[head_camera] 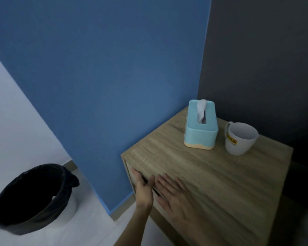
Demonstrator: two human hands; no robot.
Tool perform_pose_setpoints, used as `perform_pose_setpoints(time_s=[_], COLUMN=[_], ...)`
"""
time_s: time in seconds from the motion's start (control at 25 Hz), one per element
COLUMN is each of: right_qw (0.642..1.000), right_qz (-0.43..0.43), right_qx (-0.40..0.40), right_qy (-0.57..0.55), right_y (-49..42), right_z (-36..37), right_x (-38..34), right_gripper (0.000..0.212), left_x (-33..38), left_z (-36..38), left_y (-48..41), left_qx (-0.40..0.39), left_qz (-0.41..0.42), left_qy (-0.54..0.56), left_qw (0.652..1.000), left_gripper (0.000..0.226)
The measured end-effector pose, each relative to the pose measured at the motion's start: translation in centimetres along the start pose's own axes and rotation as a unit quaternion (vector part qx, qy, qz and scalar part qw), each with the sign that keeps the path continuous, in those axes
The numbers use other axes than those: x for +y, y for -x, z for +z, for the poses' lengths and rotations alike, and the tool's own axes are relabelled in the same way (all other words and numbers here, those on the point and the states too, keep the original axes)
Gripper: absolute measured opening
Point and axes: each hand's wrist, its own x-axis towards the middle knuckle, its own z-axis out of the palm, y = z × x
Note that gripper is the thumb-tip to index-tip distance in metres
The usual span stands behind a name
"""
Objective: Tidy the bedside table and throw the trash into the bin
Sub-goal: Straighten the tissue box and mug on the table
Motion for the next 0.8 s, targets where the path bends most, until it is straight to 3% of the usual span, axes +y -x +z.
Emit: perform_pose_setpoints(time_s=[0.44, 0.52, 0.64, 0.72, 0.8], right_qw=[1.0, 0.997, 0.943, 0.871, 0.814], right_qz=[-0.021, -0.007, 0.168, 0.323, 0.442], right_qx=[0.021, 0.06, 0.188, 0.254, 0.269], right_qy=[0.0, -0.055, -0.218, -0.269, -0.262], right_y=[-0.2, 0.1, 0.8, 1.6, 1.9], right_z=[0.1, 0.3, -1.7, -3.8, -6.2], right_x=[-0.2, 0.4, 3.2, 7.0, 11.5], right_gripper=[0.057, 0.056, 0.032, 0.027, 0.037], left_x=[0.4, 1.0, 3.6, 6.3, 9.2], left_z=[0.2, 0.5, 1.6, 3.4, 6.4], left_y=[0.3, 0.5, 0.4, -0.6, -2.3], left_qx=[0.005, 0.041, 0.111, 0.067, -0.032], left_qz=[-0.023, -0.026, 0.081, 0.186, 0.254], left_qy=[0.003, -0.043, -0.139, -0.197, -0.259], left_qw=[1.0, 0.998, 0.981, 0.96, 0.931], left_gripper=[0.079, 0.078, 0.093, 0.098, 0.099])
